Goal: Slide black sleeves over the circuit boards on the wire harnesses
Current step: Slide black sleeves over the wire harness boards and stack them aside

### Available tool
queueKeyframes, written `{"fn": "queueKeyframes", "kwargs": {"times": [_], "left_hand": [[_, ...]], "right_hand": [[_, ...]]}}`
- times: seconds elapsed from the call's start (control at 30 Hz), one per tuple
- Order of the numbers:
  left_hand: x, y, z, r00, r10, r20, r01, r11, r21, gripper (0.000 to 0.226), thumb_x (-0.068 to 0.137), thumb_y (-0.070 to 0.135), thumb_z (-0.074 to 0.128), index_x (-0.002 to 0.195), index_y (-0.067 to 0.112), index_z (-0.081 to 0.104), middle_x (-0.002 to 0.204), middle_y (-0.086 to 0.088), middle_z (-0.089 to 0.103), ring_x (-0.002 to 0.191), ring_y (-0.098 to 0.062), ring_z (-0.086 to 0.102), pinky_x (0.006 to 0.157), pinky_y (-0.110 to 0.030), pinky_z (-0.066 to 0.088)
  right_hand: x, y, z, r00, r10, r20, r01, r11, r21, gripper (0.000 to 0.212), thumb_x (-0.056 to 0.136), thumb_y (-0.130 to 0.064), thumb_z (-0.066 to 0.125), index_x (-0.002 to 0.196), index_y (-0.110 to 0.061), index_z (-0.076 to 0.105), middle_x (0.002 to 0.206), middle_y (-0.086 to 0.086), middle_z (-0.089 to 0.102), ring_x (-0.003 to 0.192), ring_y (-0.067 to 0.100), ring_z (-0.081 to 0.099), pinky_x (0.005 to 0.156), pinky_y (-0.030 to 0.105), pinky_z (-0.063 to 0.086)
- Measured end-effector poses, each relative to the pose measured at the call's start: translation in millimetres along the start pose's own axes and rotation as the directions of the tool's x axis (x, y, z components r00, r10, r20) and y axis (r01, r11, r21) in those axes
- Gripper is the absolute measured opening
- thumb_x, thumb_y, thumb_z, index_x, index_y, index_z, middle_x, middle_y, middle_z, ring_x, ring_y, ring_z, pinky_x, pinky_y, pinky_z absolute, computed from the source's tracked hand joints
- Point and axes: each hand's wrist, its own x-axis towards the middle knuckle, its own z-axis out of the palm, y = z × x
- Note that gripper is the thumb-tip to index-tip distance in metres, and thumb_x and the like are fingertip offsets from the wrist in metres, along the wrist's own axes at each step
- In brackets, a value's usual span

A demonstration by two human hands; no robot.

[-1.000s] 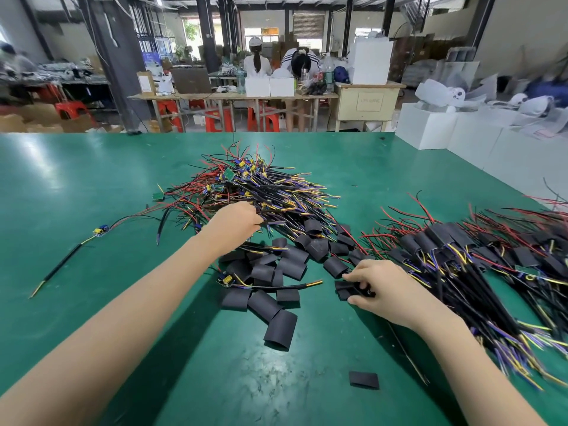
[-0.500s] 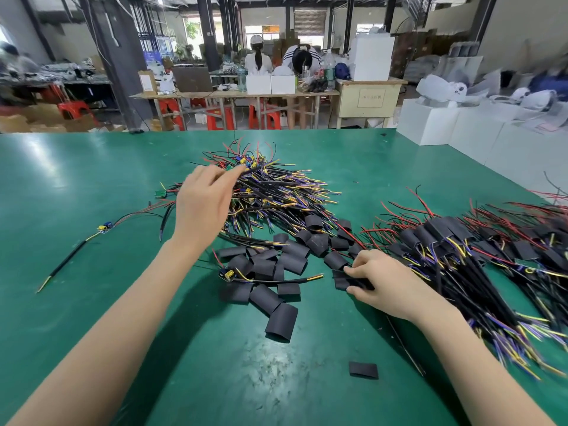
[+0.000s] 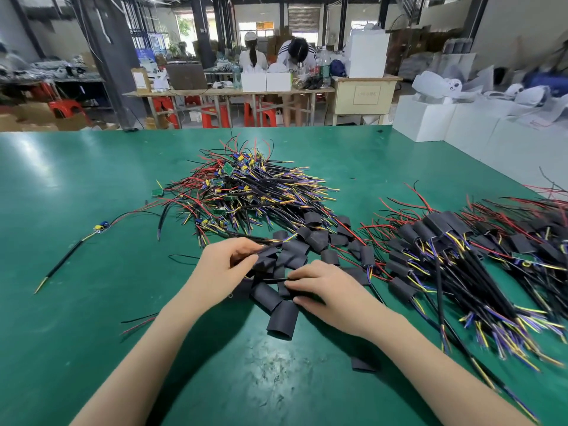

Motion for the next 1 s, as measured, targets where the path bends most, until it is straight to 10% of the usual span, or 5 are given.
{"fn": "queueKeyframes", "kwargs": {"times": [0.23,0.63,1.0], "left_hand": [[-2,-1,6,0.994,-0.088,0.061,0.097,0.980,-0.173,0.017,0.088,-0.001,0.065,0.090,0.014,0.072,0.074,0.017,0.067,0.061,0.009,0.057,0.061,-0.005,0.039],[0,-6,4,0.985,-0.170,0.031,0.173,0.951,-0.257,0.013,0.085,-0.003,0.068,0.086,0.007,0.075,0.057,0.015,0.065,0.047,0.001,0.053,0.048,-0.004,0.035],[0,-8,5,0.979,-0.198,0.036,0.200,0.938,-0.283,0.017,0.085,-0.004,0.066,0.082,0.011,0.074,0.054,0.012,0.064,0.046,0.002,0.051,0.047,-0.003,0.034]], "right_hand": [[-2,2,-8,0.999,0.032,-0.001,-0.032,0.998,0.054,0.013,0.080,-0.022,0.073,0.091,-0.016,0.070,0.097,-0.003,0.068,0.093,0.016,0.060,0.083,0.034,0.049],[-3,3,-4,0.975,0.222,-0.018,-0.218,0.967,0.130,0.039,0.083,-0.049,0.067,0.111,-0.021,0.071,0.094,-0.006,0.061,0.092,0.011,0.053,0.085,0.028,0.044],[-4,10,-12,0.986,0.145,0.079,-0.132,0.980,-0.148,0.042,0.086,-0.048,0.064,0.115,-0.019,0.068,0.104,0.000,0.058,0.102,0.020,0.052,0.083,0.031,0.043]]}}
